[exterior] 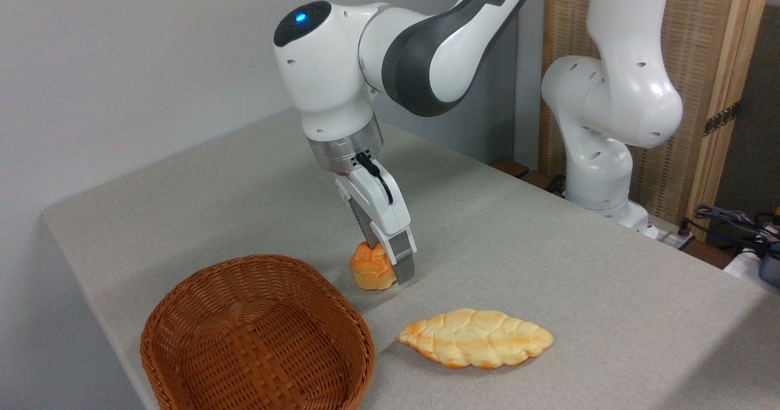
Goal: Put bread into the basket
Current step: 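Close the gripper fingers on the round orange bun, then lift the bun and carry it over the wicker basket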
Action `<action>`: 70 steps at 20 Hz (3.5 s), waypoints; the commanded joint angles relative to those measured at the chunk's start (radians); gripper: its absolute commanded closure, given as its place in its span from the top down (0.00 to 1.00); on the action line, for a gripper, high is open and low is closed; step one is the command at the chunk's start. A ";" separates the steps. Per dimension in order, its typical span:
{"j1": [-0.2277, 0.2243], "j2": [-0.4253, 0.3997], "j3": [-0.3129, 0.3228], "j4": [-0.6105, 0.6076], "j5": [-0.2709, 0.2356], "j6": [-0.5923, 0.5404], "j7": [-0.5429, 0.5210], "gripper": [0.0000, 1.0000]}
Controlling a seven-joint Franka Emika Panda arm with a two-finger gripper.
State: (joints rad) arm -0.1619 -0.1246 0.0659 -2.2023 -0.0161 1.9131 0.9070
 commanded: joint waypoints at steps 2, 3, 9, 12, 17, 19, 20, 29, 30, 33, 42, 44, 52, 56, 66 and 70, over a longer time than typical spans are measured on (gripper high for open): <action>-0.004 0.006 0.003 -0.010 0.015 0.023 0.015 0.62; -0.004 0.006 0.003 -0.010 0.015 0.023 0.016 0.58; -0.008 0.014 0.003 -0.008 0.013 0.024 0.016 0.58; -0.010 0.019 0.003 -0.008 0.013 0.030 0.016 0.58; -0.010 0.020 0.003 -0.008 0.015 0.033 0.016 0.57; -0.011 0.022 0.002 -0.008 0.013 0.035 0.016 0.56; -0.014 0.022 0.002 -0.008 0.015 0.035 0.016 0.53; -0.024 0.022 0.003 -0.007 0.013 0.035 0.016 0.39; -0.024 0.022 0.003 -0.007 0.013 0.035 0.016 0.39; -0.024 0.017 0.006 -0.004 0.013 0.033 0.018 0.32; -0.024 0.002 0.005 -0.002 0.013 0.017 0.018 0.33; -0.024 -0.013 0.005 0.000 0.013 0.015 0.018 0.33; -0.024 -0.047 0.005 0.007 0.010 -0.049 0.018 0.32; -0.024 -0.049 0.005 0.015 0.007 -0.049 0.018 0.31; -0.024 -0.049 0.003 0.055 -0.004 -0.057 0.018 0.28; -0.024 -0.049 0.011 0.125 -0.054 -0.086 0.019 0.28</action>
State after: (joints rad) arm -0.1782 -0.1633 0.0620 -2.1333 -0.0304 1.8674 0.9084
